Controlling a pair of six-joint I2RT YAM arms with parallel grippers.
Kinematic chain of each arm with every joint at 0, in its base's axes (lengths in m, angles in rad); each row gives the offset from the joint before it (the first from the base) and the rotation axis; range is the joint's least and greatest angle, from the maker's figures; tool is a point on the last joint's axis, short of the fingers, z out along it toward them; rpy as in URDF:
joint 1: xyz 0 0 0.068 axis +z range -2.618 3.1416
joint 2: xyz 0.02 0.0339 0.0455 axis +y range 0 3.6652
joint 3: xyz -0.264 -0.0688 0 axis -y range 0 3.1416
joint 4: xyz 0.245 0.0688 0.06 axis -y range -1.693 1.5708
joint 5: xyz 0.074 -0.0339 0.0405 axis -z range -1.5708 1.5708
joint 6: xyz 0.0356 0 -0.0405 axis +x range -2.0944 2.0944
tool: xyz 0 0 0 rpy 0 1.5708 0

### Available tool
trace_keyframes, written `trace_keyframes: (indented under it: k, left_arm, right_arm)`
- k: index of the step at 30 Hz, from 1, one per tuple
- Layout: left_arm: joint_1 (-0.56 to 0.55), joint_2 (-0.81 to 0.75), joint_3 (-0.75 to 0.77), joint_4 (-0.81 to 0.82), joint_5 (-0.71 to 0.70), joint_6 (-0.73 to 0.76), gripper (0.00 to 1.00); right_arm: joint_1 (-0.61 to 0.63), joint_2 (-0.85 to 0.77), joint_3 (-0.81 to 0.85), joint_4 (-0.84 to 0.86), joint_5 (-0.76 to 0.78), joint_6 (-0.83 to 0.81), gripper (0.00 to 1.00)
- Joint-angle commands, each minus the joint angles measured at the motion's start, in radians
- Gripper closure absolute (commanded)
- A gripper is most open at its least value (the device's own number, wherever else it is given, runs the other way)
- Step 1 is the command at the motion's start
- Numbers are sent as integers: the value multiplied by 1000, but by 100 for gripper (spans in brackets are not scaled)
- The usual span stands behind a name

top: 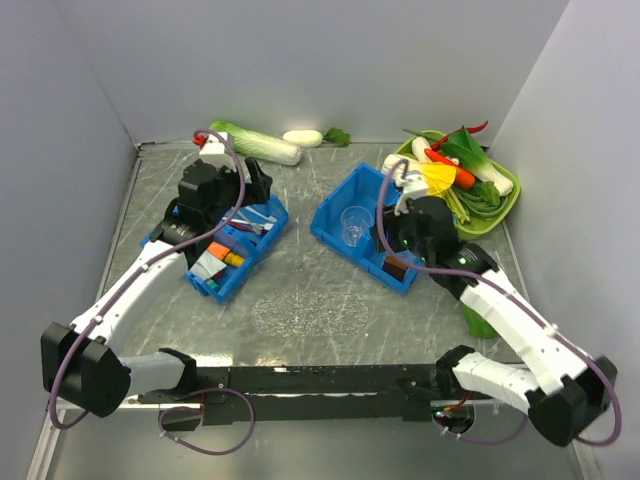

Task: Prepare toiletry sets of a toothbrush and toothpaste on the tray

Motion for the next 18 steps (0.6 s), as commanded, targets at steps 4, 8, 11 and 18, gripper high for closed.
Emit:
trace_keyframes:
  k: [4, 8, 11, 18]
  left_arm:
    - [0, 6, -67, 71, 114, -63, 3]
    - [0, 8, -64, 55, 95, -69, 2]
    - [0, 14, -69, 54, 95, -92, 2]
    - [-2, 28, -52, 38, 137, -130, 2]
  right_arm:
    - [14, 303, 235, -33, -65, -114, 43]
    - [15, 451, 315, -46, -100, -145, 47]
    - [17, 546, 352, -30, -128, -188, 50]
    - [32, 705, 404, 32, -168, -208, 55]
